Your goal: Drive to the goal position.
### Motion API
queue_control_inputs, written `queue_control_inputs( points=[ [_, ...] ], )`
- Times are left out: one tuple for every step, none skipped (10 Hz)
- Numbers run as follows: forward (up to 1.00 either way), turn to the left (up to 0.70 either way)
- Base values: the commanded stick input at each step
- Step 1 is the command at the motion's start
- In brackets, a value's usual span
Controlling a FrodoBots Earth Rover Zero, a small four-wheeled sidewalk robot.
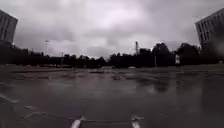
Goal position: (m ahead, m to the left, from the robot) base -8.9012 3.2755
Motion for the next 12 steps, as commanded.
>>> queue_control_inputs(
  points=[
    [1.00, -0.16],
    [1.00, -0.39],
    [1.00, -0.25],
    [1.00, 0.00],
    [1.00, 0.00],
    [1.00, 0.00],
    [1.00, 0.00],
    [1.00, 0.02],
    [1.00, 0.24],
    [1.00, 0.40],
    [1.00, 0.40],
    [1.00, 0.40]
  ],
)
